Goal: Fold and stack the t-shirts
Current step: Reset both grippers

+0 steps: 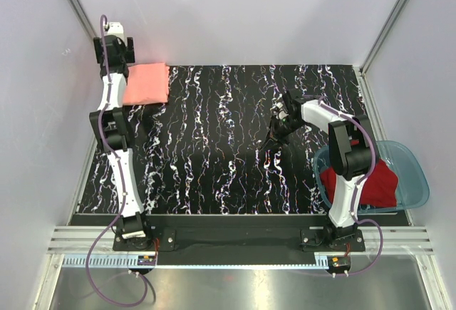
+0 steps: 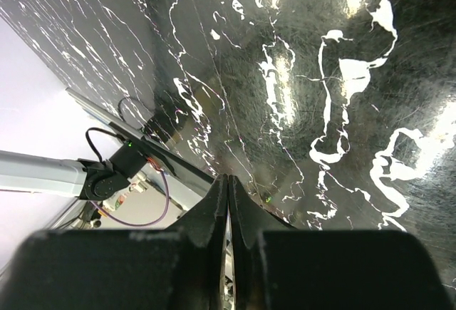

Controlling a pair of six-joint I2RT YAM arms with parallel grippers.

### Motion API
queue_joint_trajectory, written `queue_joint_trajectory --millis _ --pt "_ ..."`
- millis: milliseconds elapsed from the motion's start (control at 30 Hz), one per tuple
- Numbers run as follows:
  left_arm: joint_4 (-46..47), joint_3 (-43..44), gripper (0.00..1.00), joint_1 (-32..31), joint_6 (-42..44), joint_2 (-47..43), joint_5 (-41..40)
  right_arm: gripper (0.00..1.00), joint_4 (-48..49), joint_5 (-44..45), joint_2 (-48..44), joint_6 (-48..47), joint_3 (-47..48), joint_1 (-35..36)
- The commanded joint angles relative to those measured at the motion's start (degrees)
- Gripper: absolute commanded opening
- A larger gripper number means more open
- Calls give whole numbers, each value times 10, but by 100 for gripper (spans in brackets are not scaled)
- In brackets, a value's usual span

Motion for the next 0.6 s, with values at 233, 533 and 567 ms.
queue_joint_trajectory --millis 233,533,567 --pt "-73 -274 99 -152 -187 -336 70 10 47 13 -202 57 -84 3" --pt "-50 -728 99 -380 -425 -691 259 63 147 93 -517 146 -317 4" --pt "-23 -774 99 -387 -454 -762 289 77 149 103 -546 154 -335 3"
